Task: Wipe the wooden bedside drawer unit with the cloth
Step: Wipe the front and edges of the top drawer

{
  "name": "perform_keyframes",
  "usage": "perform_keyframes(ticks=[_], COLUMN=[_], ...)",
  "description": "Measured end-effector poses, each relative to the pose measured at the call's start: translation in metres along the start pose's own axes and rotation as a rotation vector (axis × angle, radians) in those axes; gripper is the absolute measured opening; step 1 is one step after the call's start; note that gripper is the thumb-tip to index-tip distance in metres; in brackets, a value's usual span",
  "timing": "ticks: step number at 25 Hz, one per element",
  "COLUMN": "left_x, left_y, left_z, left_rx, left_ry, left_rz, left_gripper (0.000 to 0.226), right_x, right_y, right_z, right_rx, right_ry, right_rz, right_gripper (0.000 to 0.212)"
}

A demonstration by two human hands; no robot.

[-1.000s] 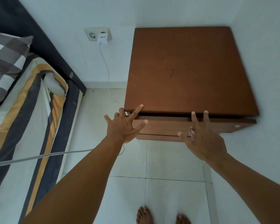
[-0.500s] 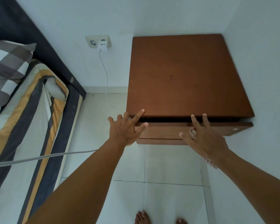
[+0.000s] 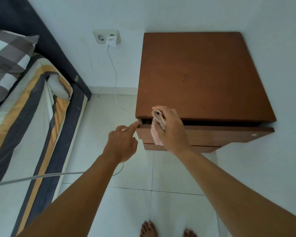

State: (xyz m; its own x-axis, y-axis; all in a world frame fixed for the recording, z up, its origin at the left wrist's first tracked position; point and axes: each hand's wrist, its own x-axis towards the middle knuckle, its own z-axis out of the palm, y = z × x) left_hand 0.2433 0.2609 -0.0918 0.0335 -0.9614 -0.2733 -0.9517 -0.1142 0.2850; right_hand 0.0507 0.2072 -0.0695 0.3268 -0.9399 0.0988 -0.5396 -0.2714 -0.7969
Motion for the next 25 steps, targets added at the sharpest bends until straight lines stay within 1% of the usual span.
perform_keyframes(ticks=[1, 2, 4, 5, 6, 7, 9, 11, 12, 13, 14, 15, 16, 18, 19, 20, 22, 25], left_x=[0.001, 0.002, 0.004, 0.004, 0.004, 0.004, 0.005, 0.005, 0.005, 0.006, 0.006, 0.007, 0.007, 0.007, 0.007, 0.007, 0.007, 0.005], left_y=[-0.001, -0.002, -0.003, -0.003, -0.002, -0.001, 0.001, 0.004, 0.005, 0.006, 0.007, 0.007, 0.007, 0.008, 0.009, 0.010, 0.013, 0.019], left_z=[0.000, 0.000, 0.003, 0.004, 0.006, 0.007, 0.009, 0.009, 0.009, 0.009, 0.009, 0.009, 0.009, 0.010, 0.010, 0.010, 0.009, 0.011], left_rx=[-0.001, 0.010, 0.043, 0.051, 0.051, 0.049, 0.046, 0.054, 0.058, 0.059, 0.057, 0.053, 0.046, 0.044, 0.049, 0.056, 0.066, 0.100], left_ry=[0.007, 0.014, 0.027, 0.033, 0.034, 0.036, 0.051, 0.063, 0.063, 0.061, 0.059, 0.063, 0.071, 0.084, 0.085, 0.087, 0.104, 0.087], left_rz=[0.006, 0.013, 0.025, 0.025, 0.020, 0.012, 0.000, -0.002, -0.002, -0.007, -0.015, -0.021, -0.022, -0.017, -0.017, -0.020, -0.013, 0.031], left_gripper=[0.060, 0.058, 0.056, 0.056, 0.055, 0.055, 0.055, 0.055, 0.055, 0.055, 0.054, 0.054, 0.053, 0.053, 0.052, 0.053, 0.053, 0.058], right_x=[0.006, 0.008, 0.003, -0.002, -0.007, -0.010, -0.008, -0.001, 0.000, 0.001, 0.002, 0.002, 0.003, 0.001, 0.000, -0.001, -0.006, -0.010], right_y=[0.003, 0.011, 0.033, 0.042, 0.047, 0.049, 0.050, 0.050, 0.049, 0.046, 0.043, 0.042, 0.041, 0.047, 0.051, 0.056, 0.063, 0.068], right_z=[0.015, 0.029, 0.050, 0.055, 0.058, 0.060, 0.060, 0.053, 0.047, 0.041, 0.036, 0.033, 0.032, 0.038, 0.042, 0.045, 0.054, 0.057], right_rx=[-0.004, -0.110, -0.516, -0.694, -0.807, -0.861, -0.872, -0.776, -0.650, -0.471, -0.309, -0.228, -0.263, -0.534, -0.660, -0.744, -0.824, -0.869], right_ry=[-0.005, -0.002, 0.048, 0.071, 0.078, 0.083, 0.061, 0.042, 0.044, 0.056, 0.081, 0.110, 0.140, 0.175, 0.169, 0.135, 0.052, -0.012], right_rz=[-0.010, -0.029, -0.119, -0.159, -0.183, -0.214, -0.288, -0.365, -0.351, -0.294, -0.230, -0.189, -0.192, -0.274, -0.319, -0.358, -0.393, -0.406], right_gripper=[0.041, 0.039, 0.034, 0.036, 0.039, 0.044, 0.053, 0.052, 0.046, 0.043, 0.047, 0.050, 0.049, 0.038, 0.034, 0.035, 0.045, 0.051])
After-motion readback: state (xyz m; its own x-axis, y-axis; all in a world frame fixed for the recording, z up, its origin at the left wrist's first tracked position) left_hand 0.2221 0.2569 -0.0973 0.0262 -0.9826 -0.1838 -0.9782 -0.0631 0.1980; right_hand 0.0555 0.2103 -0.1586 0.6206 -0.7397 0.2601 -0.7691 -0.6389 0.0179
